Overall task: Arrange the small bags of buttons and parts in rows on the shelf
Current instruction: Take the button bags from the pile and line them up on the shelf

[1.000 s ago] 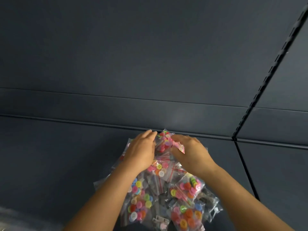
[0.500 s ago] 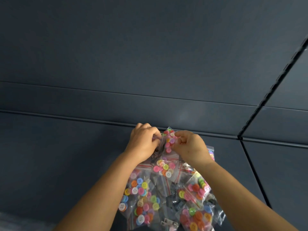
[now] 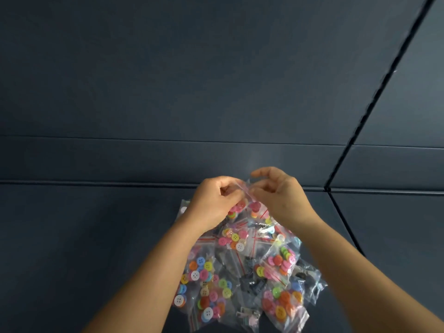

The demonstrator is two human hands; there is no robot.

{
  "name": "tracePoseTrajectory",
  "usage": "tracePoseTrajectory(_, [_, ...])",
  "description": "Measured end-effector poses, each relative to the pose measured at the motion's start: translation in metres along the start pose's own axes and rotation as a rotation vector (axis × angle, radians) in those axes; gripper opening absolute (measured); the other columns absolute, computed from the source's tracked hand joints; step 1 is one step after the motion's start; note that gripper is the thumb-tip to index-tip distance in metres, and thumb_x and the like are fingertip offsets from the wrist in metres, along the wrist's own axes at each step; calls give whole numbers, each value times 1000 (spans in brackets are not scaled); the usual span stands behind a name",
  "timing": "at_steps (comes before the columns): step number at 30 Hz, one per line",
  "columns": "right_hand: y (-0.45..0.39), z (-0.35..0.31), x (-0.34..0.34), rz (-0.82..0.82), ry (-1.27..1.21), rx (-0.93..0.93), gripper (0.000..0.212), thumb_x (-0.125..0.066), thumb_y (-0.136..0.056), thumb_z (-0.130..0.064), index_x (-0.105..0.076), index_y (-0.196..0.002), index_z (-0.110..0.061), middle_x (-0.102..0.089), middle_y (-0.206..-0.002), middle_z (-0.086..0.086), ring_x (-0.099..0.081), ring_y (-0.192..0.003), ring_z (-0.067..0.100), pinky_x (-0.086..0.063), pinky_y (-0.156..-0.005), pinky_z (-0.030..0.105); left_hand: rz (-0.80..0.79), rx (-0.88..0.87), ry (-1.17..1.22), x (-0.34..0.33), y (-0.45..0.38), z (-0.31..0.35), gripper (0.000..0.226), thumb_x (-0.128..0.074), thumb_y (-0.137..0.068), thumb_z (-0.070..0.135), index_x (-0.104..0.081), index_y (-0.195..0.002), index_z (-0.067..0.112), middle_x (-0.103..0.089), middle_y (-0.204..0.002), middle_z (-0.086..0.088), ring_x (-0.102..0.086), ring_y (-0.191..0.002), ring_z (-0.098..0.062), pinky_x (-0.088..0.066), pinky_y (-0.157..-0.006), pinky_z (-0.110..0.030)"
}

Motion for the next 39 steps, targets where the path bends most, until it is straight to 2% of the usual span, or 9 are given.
tracePoseTrajectory(7, [21,2,39,99,-189,-70,15,-71,-82,-14,-66,-95,-16,-73,-76,0,-64,-67,11,-50,-68,26,-27,8,173,-22,0,17,6,-63,-87,19,-68,-86,16,-72,-82,-2,-65,-74,-18,-53,-73,-35])
tracePoseTrajectory(11, [35,15,58,111,-237,-152,7,-67,-85,-10,-71,-80,-12,-75,-81,6,-66,-74,14,-53,-73,30,-1,40,257,-40,-1,25,2,-66,-85,17,-67,-87,17,-73,-85,2,-67,-81,-11,-51,-73,-23])
tracePoseTrajectory(16, [44,25,106,329,-211,-123,19,-62,-90,-12,-70,-75,-21,-65,-63,-2,-52,-57,8,-48,-57,23,-64,1,179,-79,1,45,5,-65,-85,19,-69,-84,19,-74,-81,4,-69,-80,-13,-54,-72,-28])
tracePoseTrajectory(20, [50,33,143,317,-154,-75,30,-59,-91,-11,-72,-68,-27,-54,-50,-8,-38,-54,19,-34,-52,27,-18,4,208,-112,-1,60,7,-66,-86,20,-71,-81,22,-74,-82,4,-68,-82,-12,-53,-76,-27])
tracePoseTrajectory(24, [56,46,186,313,-123,-75,18,-60,-90,-15,-71,-79,-22,-54,-50,-13,-39,-49,9,-35,-48,18,2,66,247,-155,1,73,9,-65,-86,17,-70,-79,18,-74,-80,0,-68,-78,-15,-55,-80,-37])
tracePoseTrajectory(27, [61,65,215,307,-235,-115,8,-66,-86,-22,-71,-82,-19,-62,-63,-9,-45,-61,9,-42,-61,21,36,124,310,-190,4,82,5,-64,-87,17,-68,-84,15,-74,-83,-4,-69,-74,-17,-56,-83,-43])
tracePoseTrajectory(33, [69,98,251,231,-480,-186,15,-64,-88,-20,-70,-74,-15,-71,-82,5,-62,-82,18,-50,-85,36,77,181,311,-245,12,92,7,-65,-86,21,-70,-85,16,-75,-85,0,-70,-83,-17,-55,-87,-45])
tracePoseTrajectory(36, [68,106,278,285,-499,-160,16,-60,-90,-15,-70,-78,-14,-72,-82,7,-66,-81,23,-52,-87,40,113,193,289,-261,13,94,7,-65,-86,22,-72,-84,20,-74,-83,2,-69,-83,-15,-55,-86,-40])
tracePoseTrajectory(39, [64,115,306,344,-412,-166,16,-56,-91,-10,-69,-81,-12,-71,-73,7,-65,-62,19,-56,-79,38,188,202,247,-265,9,93,9,-64,-88,22,-69,-80,23,-72,-81,1,-64,-75,-9,-53,-69,-17])
Point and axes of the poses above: each hand's wrist, its own y-axis away from the middle knuckle, its own x-axis out of the back of the hand, z = x × y, the point moved 7 cm from there along -y, towards the middle knuckle
